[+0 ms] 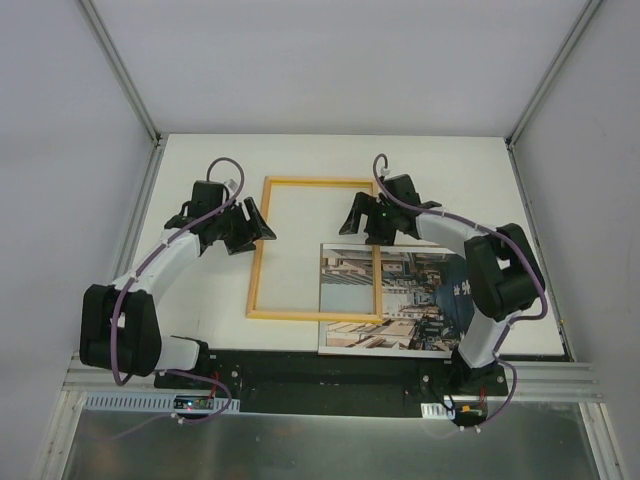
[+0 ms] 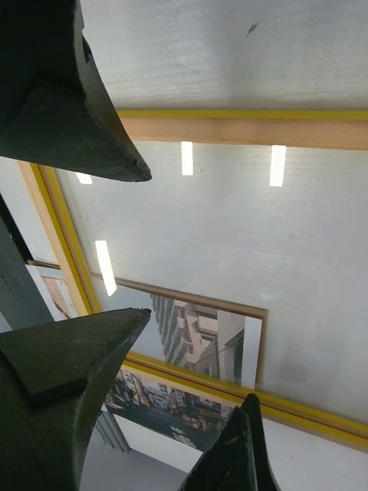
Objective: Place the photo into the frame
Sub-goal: Move the frame body to the center of the board.
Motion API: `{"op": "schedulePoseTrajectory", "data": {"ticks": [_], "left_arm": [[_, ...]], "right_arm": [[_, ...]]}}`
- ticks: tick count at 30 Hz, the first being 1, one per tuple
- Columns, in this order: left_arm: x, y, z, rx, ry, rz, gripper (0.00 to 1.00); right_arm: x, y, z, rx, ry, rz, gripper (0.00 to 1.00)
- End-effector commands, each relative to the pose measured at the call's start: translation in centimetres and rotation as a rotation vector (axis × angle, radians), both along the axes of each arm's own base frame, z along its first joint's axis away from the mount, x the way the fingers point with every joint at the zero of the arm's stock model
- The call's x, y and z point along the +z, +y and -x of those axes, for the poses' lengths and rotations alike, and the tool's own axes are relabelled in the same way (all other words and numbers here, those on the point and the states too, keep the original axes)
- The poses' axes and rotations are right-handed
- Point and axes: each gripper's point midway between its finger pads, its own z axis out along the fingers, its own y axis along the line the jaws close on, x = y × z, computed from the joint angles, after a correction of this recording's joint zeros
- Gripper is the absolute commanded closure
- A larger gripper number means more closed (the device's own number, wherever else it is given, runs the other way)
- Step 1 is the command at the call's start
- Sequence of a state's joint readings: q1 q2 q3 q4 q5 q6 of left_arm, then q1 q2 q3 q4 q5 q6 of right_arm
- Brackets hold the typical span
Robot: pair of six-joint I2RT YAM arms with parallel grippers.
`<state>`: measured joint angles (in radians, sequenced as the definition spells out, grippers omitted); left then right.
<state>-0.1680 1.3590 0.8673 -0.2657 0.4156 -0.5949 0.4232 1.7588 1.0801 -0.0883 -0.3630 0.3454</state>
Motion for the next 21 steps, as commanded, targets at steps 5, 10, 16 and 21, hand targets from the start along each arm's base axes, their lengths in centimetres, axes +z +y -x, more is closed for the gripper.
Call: {"op": "schedulePoseTrajectory", "data": {"ticks": [5, 10, 16, 21], "left_arm": [[2.1, 0.1, 1.8, -0.014, -0.038, 0.044, 0.33], [1.8, 0.1, 2.4, -0.017, -0.030, 0.056, 0.33], [2.1, 0.0, 2.7, -0.022, -0.035, 0.065, 0.33], [2.2, -0.3, 3.1, -0.031, -0.033, 0.083, 0.34]], "right_arm": [[1.7, 0.2, -0.5, -0.035, -0.050, 0.050, 0.04], [2.2, -2.2, 1.1, -0.067, -0.070, 0.119, 0.04], [0.1, -5.3, 4.4, -0.106, -0.036, 0.204, 0.04], [-1.5, -6.3, 6.6, -0.115, -0.005, 0.237, 0.01]]}}
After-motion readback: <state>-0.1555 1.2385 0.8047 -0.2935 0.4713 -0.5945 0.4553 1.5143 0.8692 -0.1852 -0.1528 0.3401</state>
